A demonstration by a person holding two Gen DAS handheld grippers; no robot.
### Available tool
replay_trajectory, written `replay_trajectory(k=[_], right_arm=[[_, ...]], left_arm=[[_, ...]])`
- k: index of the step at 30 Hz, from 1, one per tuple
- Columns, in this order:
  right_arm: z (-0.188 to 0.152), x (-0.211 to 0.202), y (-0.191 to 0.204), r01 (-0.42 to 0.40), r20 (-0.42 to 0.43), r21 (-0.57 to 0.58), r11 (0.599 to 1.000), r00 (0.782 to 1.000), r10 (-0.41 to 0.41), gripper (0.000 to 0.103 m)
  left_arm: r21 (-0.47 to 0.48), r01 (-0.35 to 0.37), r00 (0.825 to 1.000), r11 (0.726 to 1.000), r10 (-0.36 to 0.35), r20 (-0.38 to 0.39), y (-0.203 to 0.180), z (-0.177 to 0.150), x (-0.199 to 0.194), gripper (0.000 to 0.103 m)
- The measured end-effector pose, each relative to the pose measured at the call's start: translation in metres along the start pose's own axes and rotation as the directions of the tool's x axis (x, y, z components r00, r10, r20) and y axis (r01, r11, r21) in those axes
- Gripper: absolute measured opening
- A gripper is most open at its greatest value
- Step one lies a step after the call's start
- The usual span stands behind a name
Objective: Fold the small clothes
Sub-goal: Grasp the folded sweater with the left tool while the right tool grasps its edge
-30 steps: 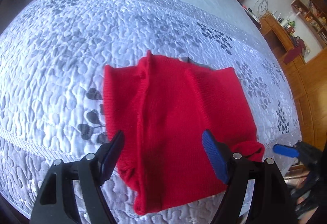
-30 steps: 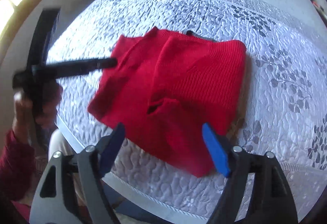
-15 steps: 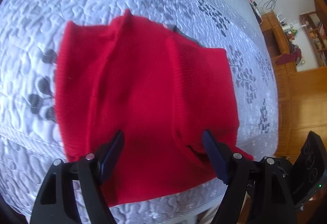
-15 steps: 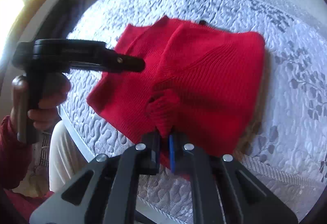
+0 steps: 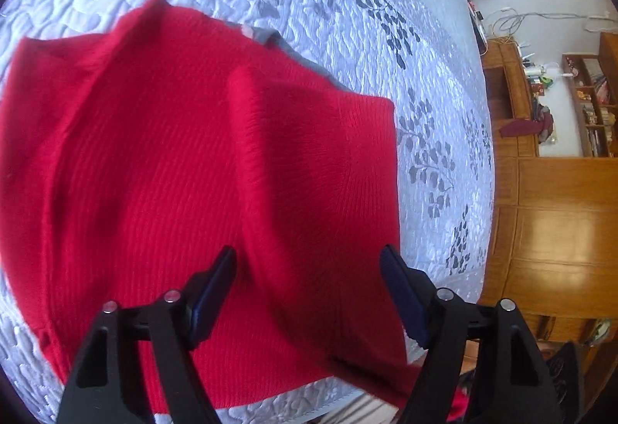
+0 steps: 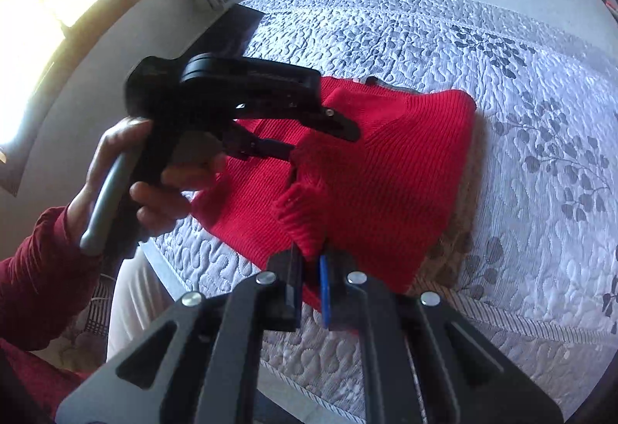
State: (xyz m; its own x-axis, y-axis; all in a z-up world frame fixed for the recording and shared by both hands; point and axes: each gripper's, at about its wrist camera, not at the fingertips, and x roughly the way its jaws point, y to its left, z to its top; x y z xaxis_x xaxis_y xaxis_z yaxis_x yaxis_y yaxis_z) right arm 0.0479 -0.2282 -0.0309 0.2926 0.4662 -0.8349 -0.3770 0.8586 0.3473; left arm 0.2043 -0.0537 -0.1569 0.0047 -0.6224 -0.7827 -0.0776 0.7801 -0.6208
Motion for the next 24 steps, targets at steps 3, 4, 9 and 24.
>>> replay_trajectory(k=[3, 4, 9, 24], right_arm=[[0.001, -0.004, -0.004, -0.008, 0.011, 0.007, 1.000, 1.000, 0.008, 0.006], [0.001, -0.004, -0.006, -0.011, 0.015, 0.009, 1.000, 1.000, 0.011, 0.006], [0.000, -0.006, -0.009, -0.032, 0.024, 0.021, 0.999, 0.999, 0.032, 0.006], [0.029, 0.025, 0.068, -0.136, 0.019, -0.068, 0.988, 0.990, 0.137, 0.006]], left_arm=[[-0.030, 0.017, 1.000, 0.999, -0.018, -0.006, 0.005, 0.014, 0.006, 0.051], [-0.044, 0.026, 1.000, 0.999, -0.027, -0.011, 0.007, 0.020, 0.009, 0.037], [-0.062, 0.069, 0.997, 0.996, -0.070, -0.014, 0.013, 0.037, 0.017, 0.016], [0.166, -0.003, 0.988, 0.986, -0.024, 0.155, -0.014, 0.053, -0.084, 0.014]])
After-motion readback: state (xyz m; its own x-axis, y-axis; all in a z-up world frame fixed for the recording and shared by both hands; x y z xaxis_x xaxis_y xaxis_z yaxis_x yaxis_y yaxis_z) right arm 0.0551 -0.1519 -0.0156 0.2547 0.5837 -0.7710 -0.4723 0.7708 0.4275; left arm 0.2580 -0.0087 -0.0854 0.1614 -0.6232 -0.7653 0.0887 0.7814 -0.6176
